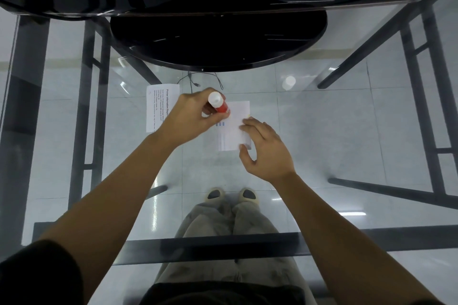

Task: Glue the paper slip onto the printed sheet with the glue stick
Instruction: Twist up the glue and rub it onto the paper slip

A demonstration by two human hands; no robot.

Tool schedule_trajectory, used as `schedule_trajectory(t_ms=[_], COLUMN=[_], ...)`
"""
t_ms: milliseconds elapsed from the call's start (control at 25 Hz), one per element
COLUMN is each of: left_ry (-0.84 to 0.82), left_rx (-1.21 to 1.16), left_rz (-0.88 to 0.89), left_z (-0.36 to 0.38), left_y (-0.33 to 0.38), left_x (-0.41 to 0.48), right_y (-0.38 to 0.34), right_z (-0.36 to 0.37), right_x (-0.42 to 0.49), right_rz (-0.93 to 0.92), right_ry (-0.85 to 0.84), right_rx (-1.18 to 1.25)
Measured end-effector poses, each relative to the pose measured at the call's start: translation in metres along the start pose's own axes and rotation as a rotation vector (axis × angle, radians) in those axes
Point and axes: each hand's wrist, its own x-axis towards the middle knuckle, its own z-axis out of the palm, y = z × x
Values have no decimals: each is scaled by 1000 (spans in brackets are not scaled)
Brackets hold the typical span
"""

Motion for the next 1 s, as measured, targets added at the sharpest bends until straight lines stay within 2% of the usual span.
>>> schedule_trajectory(t_ms=[120, 320, 480, 640, 840, 1000], left_ry=[85, -26, 47, -34, 57, -72], left_rx=[15, -24, 27, 11, 12, 17], left_rz=[-26, 55, -9, 106, 26, 103], left_z=[-7, 5, 0, 8, 2, 10], left_y=[-2, 3, 2, 9, 6, 12], left_x=[9, -1, 9, 5, 15, 14], right_y=[-1, -1, -2, -3, -3, -3], right_z=[-1, -1, -1, -1, -1, 0], right_x=[1, 0, 0, 0, -1, -1], right_rz=[-1, -2, 4, -14, -22, -38], right_ry=[2, 5, 1, 17, 46, 66], right_rx=[9, 16, 22, 15, 4, -22])
